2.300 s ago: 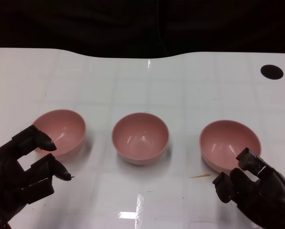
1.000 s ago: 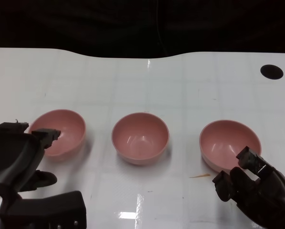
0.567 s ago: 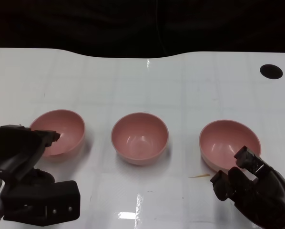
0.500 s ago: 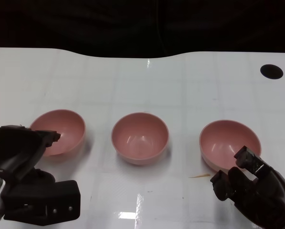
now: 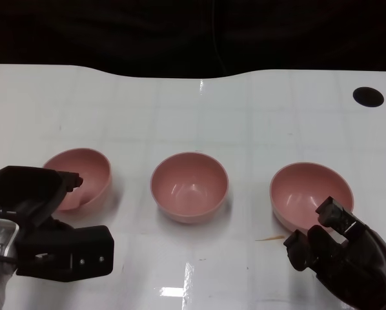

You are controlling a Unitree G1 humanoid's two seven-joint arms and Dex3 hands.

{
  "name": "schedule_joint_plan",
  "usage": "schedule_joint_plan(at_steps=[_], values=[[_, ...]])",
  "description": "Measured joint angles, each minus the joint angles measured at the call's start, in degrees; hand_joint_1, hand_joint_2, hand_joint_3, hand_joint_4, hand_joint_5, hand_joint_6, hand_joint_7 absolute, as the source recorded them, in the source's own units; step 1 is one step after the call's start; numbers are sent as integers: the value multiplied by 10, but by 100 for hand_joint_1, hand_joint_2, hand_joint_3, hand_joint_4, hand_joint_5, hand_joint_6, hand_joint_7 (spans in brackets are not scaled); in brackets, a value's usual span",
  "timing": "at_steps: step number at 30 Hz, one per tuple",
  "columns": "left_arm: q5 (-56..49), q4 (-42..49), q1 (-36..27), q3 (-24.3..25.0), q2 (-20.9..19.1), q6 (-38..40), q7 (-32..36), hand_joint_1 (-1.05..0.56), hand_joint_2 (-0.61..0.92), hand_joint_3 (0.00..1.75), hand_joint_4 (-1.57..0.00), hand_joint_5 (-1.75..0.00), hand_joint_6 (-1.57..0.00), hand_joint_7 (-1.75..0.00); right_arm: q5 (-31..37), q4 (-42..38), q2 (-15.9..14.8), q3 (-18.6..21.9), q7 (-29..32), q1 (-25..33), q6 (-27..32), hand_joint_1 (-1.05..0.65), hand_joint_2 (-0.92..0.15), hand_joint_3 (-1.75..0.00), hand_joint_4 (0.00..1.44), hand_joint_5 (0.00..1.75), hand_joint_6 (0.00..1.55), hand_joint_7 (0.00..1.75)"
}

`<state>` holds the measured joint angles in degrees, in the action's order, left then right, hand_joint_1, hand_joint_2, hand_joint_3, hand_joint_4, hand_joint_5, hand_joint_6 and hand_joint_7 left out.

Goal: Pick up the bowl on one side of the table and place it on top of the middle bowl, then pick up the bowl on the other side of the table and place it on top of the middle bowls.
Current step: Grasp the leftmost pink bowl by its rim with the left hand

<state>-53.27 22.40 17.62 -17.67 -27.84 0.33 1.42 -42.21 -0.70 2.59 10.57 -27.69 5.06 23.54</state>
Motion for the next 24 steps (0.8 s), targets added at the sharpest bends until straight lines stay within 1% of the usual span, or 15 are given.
schedule_joint_plan(at_steps=[5,8,14,19,24], values=[[6,36,22,-21,4,-9,6,-82,92,2,-57,-1,-63,0,1,1,1,-2,7,0,0,-8,-55,-123,87,175,82,151],[10,57,42,-31,5,-12,7,-81,92,3,-55,0,-62,0,1,2,2,-5,13,0,1,-8,-54,-127,86,175,80,153],[19,87,65,-47,6,-19,10,-78,92,3,-56,-1,-63,-1,1,2,2,-10,13,0,1,-8,-53,-129,86,175,80,153],[27,145,87,-59,14,-51,43,-68,92,2,-60,-2,-67,-2,1,4,4,-12,13,0,0,-8,-53,-130,86,175,80,153],[31,203,112,-79,20,-72,66,-61,92,7,-61,-1,-67,-1,1,5,5,-13,13,1,0,-9,-52,-130,86,175,80,153]])
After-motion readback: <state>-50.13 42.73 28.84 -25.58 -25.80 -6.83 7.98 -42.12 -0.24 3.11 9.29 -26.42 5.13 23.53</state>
